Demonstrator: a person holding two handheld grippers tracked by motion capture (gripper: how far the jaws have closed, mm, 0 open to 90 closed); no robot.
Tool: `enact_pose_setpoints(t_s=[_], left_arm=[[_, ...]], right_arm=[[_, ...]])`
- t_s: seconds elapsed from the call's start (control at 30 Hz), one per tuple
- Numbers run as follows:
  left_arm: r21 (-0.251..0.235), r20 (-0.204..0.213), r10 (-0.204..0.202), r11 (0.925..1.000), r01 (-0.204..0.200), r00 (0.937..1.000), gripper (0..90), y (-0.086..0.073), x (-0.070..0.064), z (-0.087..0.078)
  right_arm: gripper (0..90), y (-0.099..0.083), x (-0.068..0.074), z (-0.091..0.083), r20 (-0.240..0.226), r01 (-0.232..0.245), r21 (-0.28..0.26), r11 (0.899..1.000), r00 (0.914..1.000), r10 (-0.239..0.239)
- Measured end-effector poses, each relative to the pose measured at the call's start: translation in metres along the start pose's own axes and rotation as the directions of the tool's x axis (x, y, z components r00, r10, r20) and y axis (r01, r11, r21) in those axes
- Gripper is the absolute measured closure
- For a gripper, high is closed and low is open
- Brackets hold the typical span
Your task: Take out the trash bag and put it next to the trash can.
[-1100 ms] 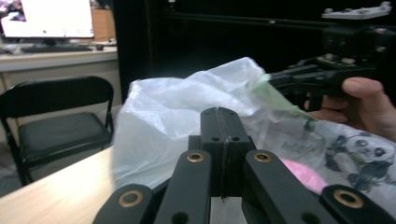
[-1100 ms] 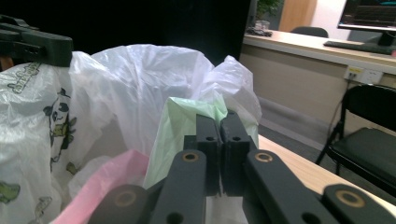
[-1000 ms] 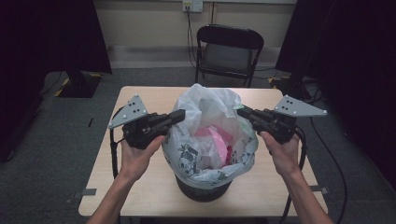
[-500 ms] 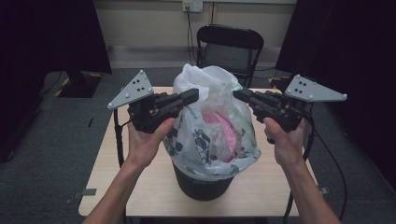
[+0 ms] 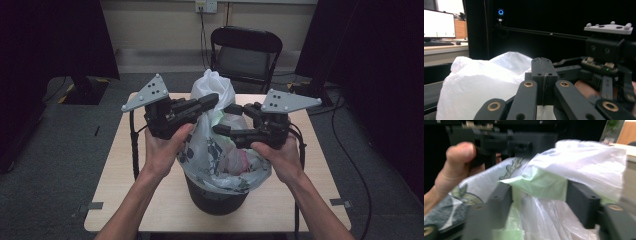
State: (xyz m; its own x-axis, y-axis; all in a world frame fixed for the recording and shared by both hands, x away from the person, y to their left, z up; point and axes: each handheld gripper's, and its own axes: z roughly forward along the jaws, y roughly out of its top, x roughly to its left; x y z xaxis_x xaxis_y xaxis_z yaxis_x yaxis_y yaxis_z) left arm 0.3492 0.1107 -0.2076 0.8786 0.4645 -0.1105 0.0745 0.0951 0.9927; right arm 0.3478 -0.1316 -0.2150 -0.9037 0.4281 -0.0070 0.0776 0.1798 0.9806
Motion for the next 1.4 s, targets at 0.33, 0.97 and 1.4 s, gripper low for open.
enact_pose_setpoints(t_s=[0.33, 0.97, 1.4], left_arm=[[-0.029, 0.081, -0.016, 0.9994, 0.018, 0.9966, 90.0, 0.003, -0.001, 0.004], [0.045, 0.016, 0.034, 0.9984, -0.035, 0.9993, 23.9, -0.012, 0.004, -0.001], [0.092, 0.126, 0.076, 0.9918, -0.088, 0.9891, 78.4, -0.007, -0.013, 0.024]], right_arm=[[79.9, 0.005, -0.004, 0.014, -0.042, -0.013, -0.034, 0.999, 0.9991, 0.011], [86.2, 0.038, -0.011, -0.008, -0.004, -0.069, -0.195, 0.978, 0.9975, 0.07], [86.1, 0.043, -0.003, -0.006, -0.072, -0.099, -0.262, 0.96, 0.994, 0.083]])
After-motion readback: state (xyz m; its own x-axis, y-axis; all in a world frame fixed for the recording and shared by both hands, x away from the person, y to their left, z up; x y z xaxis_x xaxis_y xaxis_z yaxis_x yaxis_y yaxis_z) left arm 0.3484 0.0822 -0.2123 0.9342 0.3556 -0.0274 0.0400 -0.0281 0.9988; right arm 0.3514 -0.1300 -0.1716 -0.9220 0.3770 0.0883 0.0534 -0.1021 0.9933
